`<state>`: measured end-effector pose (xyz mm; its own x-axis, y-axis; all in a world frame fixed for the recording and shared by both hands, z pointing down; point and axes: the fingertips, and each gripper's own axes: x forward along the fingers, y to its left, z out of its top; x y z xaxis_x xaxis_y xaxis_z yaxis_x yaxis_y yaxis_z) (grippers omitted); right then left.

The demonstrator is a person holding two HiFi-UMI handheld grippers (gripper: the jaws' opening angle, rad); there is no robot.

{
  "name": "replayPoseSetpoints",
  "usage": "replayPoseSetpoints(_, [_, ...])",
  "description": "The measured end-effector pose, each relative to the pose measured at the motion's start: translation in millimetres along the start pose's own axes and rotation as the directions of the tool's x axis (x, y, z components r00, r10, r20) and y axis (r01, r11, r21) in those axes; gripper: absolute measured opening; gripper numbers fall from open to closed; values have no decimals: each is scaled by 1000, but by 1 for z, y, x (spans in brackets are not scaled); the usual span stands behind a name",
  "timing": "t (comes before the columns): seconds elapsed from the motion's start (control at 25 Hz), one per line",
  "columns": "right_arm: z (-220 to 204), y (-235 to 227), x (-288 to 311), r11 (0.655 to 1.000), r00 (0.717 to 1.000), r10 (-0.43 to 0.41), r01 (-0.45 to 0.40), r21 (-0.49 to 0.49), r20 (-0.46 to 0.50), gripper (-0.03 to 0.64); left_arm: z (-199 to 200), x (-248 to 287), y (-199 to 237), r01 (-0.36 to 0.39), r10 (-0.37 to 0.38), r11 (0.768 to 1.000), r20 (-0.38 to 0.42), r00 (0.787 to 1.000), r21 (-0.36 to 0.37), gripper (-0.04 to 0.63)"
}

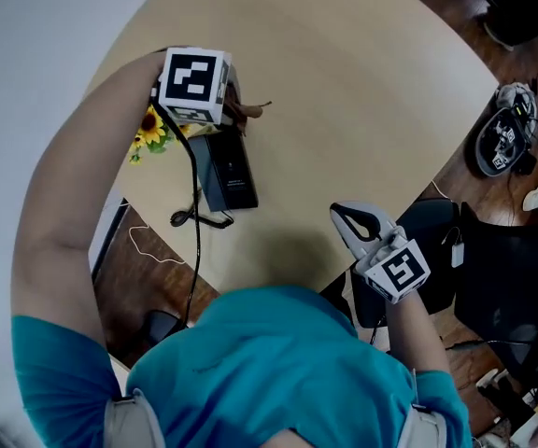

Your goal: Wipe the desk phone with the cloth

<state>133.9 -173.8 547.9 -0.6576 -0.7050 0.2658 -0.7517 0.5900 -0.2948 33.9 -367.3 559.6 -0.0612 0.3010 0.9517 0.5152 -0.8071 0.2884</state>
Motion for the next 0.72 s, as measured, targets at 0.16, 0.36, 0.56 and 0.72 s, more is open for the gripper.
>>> replayPoseSetpoints(0.16, [-8, -1, -14, 1000, 1000, -16, 16, 17, 11, 2, 14, 32, -9, 156, -159, 987, -114, 981, -32, 110])
replayPoseSetpoints(0.36, [-13, -9, -38, 997, 998, -58, 56, 46, 34, 2, -8, 64, 10, 159, -203, 972, -278, 939, -172, 112])
replayPoseSetpoints(0.56, [-20, -2, -45, 996, 997, -62, 59, 62, 36, 2, -29, 86, 30, 40, -139, 965, -378, 915, -259, 112])
replayPoseSetpoints(0.72, [-12, -1, -48, 997, 996, -63, 60, 56, 58, 2, 4, 70, 39, -49, 6, 982, -231, 973, -180, 112])
